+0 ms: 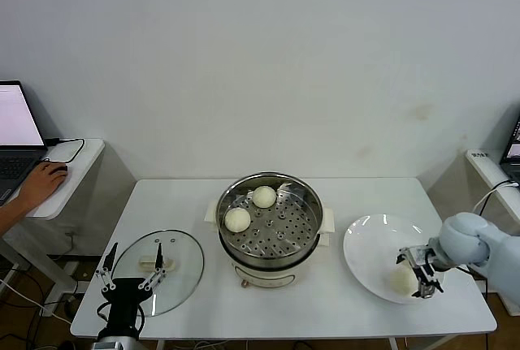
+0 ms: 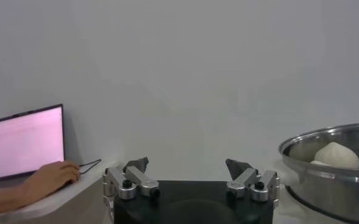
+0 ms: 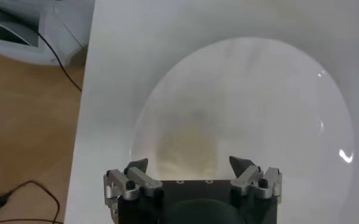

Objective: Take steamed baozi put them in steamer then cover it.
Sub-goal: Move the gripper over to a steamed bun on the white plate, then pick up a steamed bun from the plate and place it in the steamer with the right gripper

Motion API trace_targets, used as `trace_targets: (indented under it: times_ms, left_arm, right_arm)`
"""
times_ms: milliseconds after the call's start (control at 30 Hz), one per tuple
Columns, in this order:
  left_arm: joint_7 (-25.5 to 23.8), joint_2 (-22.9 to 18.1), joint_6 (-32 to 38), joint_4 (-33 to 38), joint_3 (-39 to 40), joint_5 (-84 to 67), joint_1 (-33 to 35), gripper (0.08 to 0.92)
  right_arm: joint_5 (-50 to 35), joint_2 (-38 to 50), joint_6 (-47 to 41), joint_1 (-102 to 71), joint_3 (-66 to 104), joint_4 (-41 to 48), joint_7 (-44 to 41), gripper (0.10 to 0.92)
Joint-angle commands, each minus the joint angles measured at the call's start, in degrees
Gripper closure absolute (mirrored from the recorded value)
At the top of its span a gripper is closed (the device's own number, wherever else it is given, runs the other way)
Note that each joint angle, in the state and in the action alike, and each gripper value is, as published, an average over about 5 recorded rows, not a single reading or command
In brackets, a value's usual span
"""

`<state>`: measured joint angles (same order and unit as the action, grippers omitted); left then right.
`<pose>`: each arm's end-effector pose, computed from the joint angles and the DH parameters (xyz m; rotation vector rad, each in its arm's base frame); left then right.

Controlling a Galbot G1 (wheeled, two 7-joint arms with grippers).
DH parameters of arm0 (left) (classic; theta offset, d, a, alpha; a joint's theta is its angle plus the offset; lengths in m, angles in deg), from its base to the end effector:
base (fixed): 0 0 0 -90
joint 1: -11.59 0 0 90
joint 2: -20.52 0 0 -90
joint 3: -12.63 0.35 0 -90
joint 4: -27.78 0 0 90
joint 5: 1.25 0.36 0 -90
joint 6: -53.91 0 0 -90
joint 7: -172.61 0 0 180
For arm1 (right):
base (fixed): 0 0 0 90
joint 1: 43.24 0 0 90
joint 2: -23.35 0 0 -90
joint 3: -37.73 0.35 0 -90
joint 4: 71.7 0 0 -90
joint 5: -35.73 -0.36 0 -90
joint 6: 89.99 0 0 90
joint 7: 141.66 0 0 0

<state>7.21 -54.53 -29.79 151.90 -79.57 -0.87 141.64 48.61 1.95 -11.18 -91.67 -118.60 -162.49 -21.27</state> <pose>0.1378 0.0493 -0.2989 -0.1757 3.0758 0.3510 0.3953 -0.2010 -0.2279 1.2730 -1.2404 1.4391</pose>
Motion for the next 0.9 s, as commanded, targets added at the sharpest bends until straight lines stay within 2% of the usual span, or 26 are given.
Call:
trace_targets:
  times_ms: [33, 567, 700, 900]
  left_arm:
    - [0.02, -0.10, -0.02, -0.34, 0.16, 0.05, -0.20, 0.177]
    - [0.08, -0.10, -0.03, -0.22, 0.12, -0.05, -0.37, 0.177]
    - [0.08, -0.07, -0.12, 0.00, 0.18, -0.08, -0.60, 0.177]
    - [0.08, -0.05, -0.09, 0.27, 0.46, -0.10, -0.78, 0.177]
  right_arm:
    - [1.33, -1.63, -0.30, -2.37, 1.47, 2.26, 0.60, 0.235]
    - [0.39, -1.89, -1.15, 0.02, 0.91, 2.06, -0.08, 0.350]
    - [-1.34, -1.21, -1.17, 3.87, 0.07, 1.17, -0.65, 0.391]
    - [-5.78, -0.58, -1.64, 14.42, -2.43, 0.17, -1.71, 0.412]
